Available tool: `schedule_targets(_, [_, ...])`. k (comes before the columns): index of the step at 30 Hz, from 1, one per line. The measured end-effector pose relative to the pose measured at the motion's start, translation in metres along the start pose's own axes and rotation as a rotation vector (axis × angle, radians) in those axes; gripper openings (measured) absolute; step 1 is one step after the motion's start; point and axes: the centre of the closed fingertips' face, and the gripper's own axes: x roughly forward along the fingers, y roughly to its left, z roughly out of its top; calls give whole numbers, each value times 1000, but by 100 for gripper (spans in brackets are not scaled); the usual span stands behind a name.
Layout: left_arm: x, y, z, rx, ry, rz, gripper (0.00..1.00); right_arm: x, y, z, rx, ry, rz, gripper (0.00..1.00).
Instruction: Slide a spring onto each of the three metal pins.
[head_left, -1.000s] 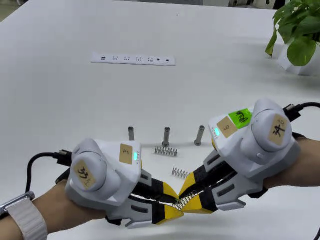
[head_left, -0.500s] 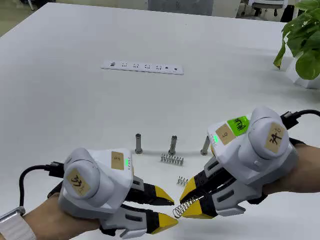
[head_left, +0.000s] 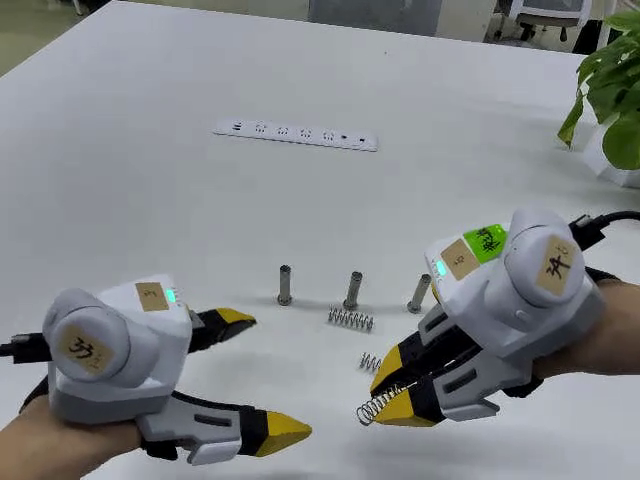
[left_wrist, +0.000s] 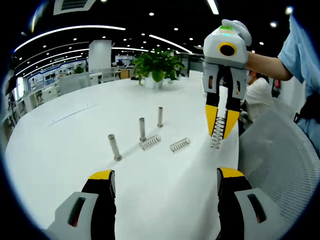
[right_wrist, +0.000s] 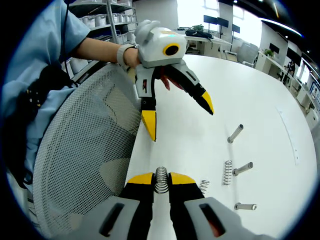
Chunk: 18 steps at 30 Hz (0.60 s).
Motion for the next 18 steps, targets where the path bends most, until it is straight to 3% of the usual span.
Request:
schedule_targets(3, [-5, 12, -2, -20, -9, 39, 93, -1, -2, 0, -7, 9, 2, 12])
schedule_targets(6, [-6, 13, -1, -27, -12, 62, 100, -2, -5, 1, -13, 15, 3, 12])
schedule_targets(10, [-8, 17, 2, -34, -30, 90, 100, -3, -10, 2, -25, 26, -2, 12])
schedule_targets(18, [-9, 19, 6, -35, -50, 99, 100, -7, -41, 12, -71, 38, -73, 12])
